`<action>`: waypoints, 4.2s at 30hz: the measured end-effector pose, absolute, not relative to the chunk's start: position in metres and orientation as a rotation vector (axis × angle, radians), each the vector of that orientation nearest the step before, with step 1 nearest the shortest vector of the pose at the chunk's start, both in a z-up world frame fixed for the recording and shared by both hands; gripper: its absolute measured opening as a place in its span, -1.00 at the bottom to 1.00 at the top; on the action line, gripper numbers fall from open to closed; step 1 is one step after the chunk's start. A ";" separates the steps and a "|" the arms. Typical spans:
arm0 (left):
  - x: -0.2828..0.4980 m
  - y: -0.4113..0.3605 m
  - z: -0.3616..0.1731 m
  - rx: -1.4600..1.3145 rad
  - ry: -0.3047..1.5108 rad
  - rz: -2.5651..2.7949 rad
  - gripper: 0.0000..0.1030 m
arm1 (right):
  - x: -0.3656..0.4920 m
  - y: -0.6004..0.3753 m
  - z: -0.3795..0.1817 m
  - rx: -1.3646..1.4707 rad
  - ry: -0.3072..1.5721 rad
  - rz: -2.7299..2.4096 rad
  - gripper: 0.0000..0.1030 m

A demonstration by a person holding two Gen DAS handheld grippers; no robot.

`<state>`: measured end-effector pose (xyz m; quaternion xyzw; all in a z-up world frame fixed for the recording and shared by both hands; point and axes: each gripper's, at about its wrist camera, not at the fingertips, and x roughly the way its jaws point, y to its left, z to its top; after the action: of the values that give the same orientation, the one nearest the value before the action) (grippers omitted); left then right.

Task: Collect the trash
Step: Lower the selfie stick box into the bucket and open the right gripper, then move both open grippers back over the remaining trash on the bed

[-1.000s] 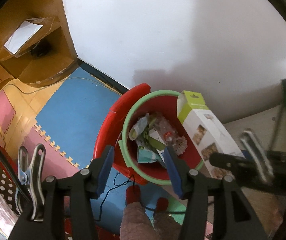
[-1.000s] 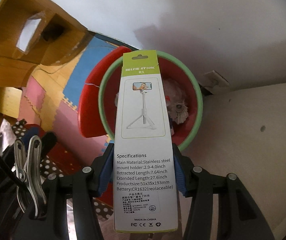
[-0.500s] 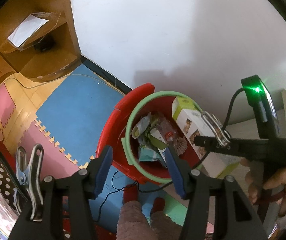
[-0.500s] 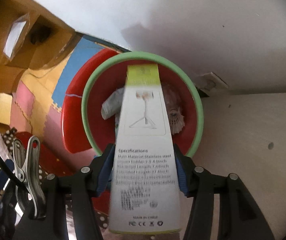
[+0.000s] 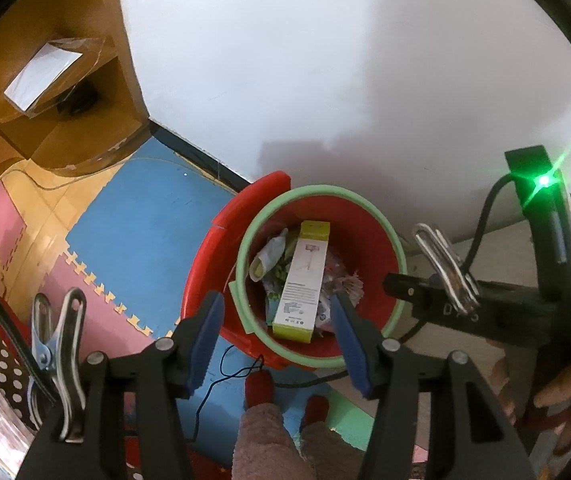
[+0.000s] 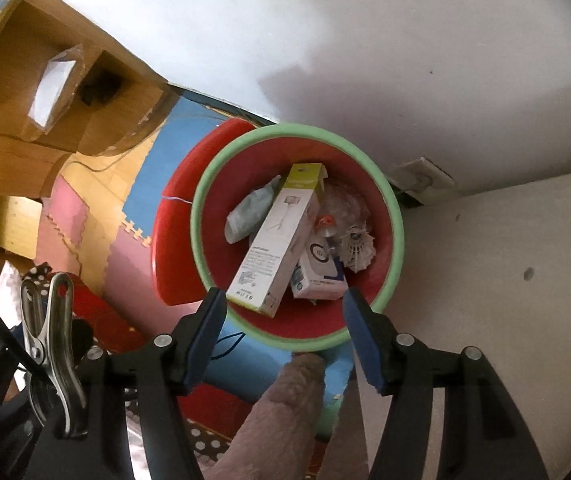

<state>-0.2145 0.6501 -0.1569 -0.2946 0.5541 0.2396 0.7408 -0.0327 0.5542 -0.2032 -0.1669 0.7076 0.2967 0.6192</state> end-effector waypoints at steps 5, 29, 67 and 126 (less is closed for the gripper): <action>-0.210 0.642 -0.150 -0.621 1.217 0.501 0.13 | -0.040 0.544 -0.184 -0.362 1.594 0.690 0.20; -0.223 0.598 -0.067 -0.482 1.186 0.447 0.13 | -0.085 0.470 -0.050 -0.240 1.356 0.794 0.20; -0.241 0.375 0.049 -0.287 1.093 0.246 0.13 | -0.156 0.196 0.071 0.055 1.059 0.758 0.20; 0.054 -0.030 0.035 0.135 1.086 -0.278 0.13 | -0.024 -0.203 0.035 0.367 1.059 0.236 0.20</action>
<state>0.0537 -0.0298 0.0353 0.0638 0.5144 -0.1318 0.8449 -0.0243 -0.2029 0.0349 0.1735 0.5012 0.1115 0.8404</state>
